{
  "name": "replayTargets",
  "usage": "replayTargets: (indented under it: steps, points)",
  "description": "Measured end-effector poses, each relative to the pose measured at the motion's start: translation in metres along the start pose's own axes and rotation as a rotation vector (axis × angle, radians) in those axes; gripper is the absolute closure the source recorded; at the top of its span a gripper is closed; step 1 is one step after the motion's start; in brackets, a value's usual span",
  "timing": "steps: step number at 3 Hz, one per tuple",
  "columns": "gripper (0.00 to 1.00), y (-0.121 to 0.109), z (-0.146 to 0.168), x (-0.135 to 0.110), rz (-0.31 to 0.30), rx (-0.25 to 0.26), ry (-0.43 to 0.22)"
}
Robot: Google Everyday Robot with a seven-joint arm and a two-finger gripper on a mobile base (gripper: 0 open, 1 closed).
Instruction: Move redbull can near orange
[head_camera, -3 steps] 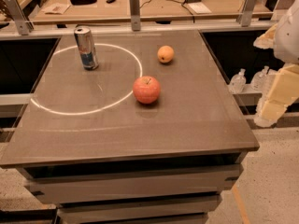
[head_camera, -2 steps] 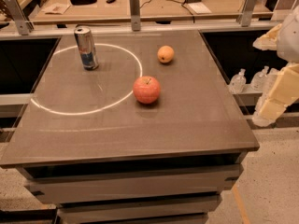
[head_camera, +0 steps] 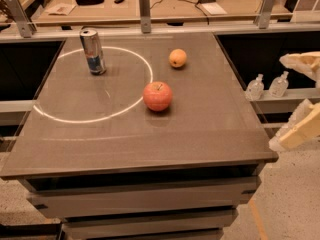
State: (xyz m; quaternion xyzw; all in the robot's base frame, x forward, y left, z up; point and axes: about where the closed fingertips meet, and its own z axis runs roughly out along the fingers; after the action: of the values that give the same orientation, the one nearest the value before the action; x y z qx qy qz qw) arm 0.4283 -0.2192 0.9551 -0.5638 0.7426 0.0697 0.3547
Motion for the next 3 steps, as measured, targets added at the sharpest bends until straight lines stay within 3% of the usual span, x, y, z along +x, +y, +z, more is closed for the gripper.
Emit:
replayTargets:
  steps: [1, 2, 3]
  points:
    - [0.00, 0.009, 0.000, -0.004, 0.008, 0.079, -0.158]
    - [0.00, 0.019, 0.000, -0.022, 0.099, 0.057, -0.377]
    - [0.00, 0.030, 0.003, -0.051, 0.225, -0.054, -0.619]
